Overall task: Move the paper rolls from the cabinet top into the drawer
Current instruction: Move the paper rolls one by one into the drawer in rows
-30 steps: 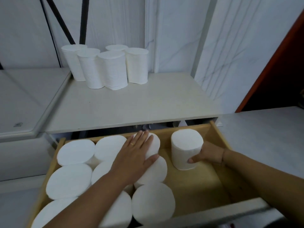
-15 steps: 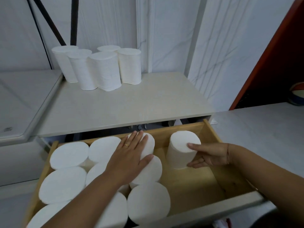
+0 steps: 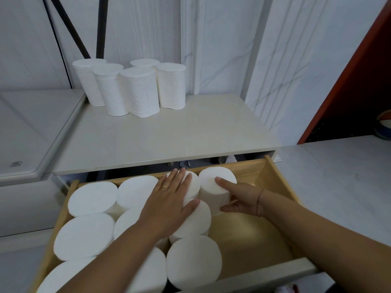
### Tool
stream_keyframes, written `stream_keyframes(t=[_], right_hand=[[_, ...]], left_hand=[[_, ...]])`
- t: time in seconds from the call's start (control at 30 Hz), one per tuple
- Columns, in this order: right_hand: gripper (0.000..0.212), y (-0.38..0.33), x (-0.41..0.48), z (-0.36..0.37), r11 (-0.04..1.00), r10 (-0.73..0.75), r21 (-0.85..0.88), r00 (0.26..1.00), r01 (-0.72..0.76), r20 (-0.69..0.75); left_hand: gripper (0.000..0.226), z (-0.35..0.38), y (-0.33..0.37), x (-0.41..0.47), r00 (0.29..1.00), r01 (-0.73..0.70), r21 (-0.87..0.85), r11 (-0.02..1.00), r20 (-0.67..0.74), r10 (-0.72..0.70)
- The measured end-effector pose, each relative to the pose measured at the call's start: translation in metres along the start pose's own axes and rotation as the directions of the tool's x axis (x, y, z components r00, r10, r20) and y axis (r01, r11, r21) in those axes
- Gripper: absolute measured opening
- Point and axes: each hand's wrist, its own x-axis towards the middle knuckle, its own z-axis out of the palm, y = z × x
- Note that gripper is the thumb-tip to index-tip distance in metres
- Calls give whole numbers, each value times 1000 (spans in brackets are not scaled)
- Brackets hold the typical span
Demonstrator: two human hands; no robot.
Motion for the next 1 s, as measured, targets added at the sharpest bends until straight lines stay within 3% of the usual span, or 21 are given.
stream_keyframes(t=[0.33,0.43,0.47,0.53,0.6,0.7,0.8,0.9,1.0], right_hand=[[55,1,-10,8,997,-37,-70,999,37,-5],[62,0,-11,5,975,-34,-218,999,31,-8],[64,-1,-11,4,933,-73,-355,996,53,-43],[68,-11,-8,-2,739,-258,-666,955,96,-148],[62,-30,-9,-3,586,-466,-804,852,95,-239],[41,-64,-11,2,589,-671,-757,693,284,-262],[31,-99,-3,16,544,-773,-672,612,503,-167],[35,-131,19,34,560,-785,-578,604,594,-140],[52,-163,50,51,608,-764,-497,627,619,-154]], left_hand=[[86,0,5,3,998,-57,8,998,29,57],[88,-1,6,1,997,-61,-10,998,38,62],[86,-1,6,0,997,-67,-10,998,35,67],[81,-4,4,-1,996,-86,25,996,0,86],[79,-10,-2,1,994,-86,71,994,-63,91],[77,-24,-14,13,988,-27,61,998,-150,35],[77,-35,-24,32,980,35,43,998,-196,-26],[81,-39,-36,51,968,112,9,994,-227,-107],[83,-40,-51,65,960,170,-2,986,-225,-166]])
